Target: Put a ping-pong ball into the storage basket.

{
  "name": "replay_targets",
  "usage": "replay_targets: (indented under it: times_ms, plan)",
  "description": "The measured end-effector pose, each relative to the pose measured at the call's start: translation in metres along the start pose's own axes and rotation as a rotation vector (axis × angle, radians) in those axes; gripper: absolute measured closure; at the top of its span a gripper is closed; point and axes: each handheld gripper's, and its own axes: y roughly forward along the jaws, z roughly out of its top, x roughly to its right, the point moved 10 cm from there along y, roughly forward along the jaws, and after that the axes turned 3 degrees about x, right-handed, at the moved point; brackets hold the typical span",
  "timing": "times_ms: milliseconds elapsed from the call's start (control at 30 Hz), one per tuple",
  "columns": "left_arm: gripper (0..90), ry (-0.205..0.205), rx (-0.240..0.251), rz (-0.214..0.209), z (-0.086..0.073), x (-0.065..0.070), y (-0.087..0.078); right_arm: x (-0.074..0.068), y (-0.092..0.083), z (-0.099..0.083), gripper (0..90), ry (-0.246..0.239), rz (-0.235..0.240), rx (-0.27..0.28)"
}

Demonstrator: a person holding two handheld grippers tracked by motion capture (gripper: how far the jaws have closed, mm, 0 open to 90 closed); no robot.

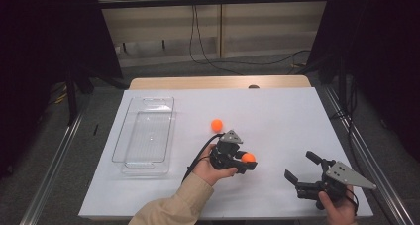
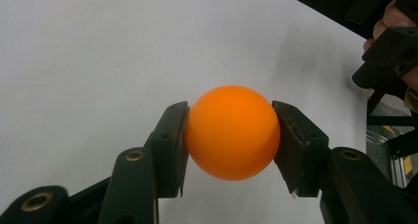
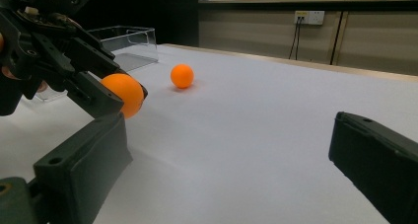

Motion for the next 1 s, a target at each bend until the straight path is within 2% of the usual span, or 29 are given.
replay_targets:
  times_ms: [1000]
  plan:
    - [50.8,-0.039,-0.003,0.032,0.004,-0.015,-0.017,0.001,0.0,0.0,1.2,0.002,0.0,0.0]
